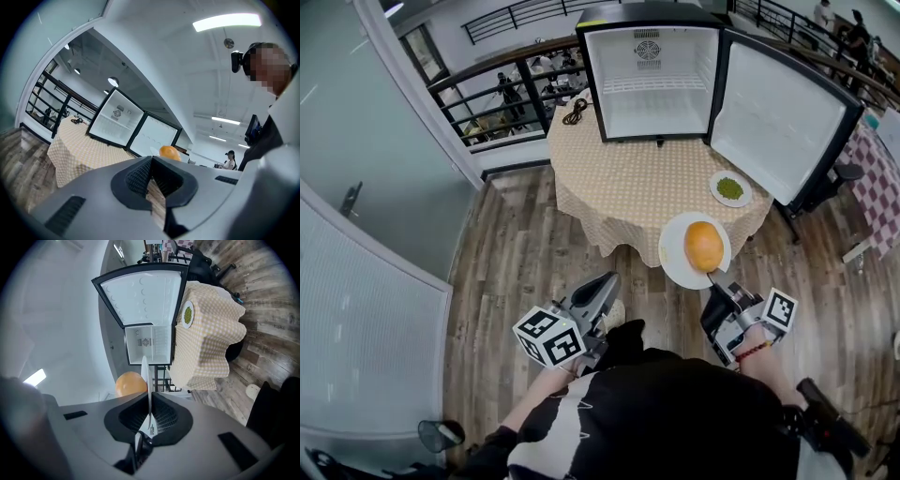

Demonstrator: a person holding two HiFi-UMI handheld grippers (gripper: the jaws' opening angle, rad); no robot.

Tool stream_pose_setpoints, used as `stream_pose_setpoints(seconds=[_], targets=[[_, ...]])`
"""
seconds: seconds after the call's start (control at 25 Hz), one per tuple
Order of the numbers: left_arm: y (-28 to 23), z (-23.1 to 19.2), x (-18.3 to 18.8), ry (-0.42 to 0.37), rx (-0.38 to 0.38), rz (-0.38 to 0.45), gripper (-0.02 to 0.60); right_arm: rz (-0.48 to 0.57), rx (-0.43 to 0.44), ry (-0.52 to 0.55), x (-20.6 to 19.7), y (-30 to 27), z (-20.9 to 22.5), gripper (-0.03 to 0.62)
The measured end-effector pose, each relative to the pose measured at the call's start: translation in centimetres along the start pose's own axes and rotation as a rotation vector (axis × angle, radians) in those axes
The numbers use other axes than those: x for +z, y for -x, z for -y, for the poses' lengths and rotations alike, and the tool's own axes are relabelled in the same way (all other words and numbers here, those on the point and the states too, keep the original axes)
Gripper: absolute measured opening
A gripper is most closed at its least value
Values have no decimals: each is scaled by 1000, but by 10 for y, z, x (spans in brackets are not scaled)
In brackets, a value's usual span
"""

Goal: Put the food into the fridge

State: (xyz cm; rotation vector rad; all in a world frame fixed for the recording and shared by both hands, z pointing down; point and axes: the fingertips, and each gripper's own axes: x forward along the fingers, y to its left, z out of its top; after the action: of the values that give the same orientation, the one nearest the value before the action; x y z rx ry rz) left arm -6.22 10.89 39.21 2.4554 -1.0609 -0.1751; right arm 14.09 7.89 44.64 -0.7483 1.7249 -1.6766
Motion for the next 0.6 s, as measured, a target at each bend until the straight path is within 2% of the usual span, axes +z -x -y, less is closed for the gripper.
stream_pose_setpoints(seconds=[0.6], targets=[[-18, -3, -6, 6, -25, -9, 14, -29, -18, 41, -5, -6, 6, 23]])
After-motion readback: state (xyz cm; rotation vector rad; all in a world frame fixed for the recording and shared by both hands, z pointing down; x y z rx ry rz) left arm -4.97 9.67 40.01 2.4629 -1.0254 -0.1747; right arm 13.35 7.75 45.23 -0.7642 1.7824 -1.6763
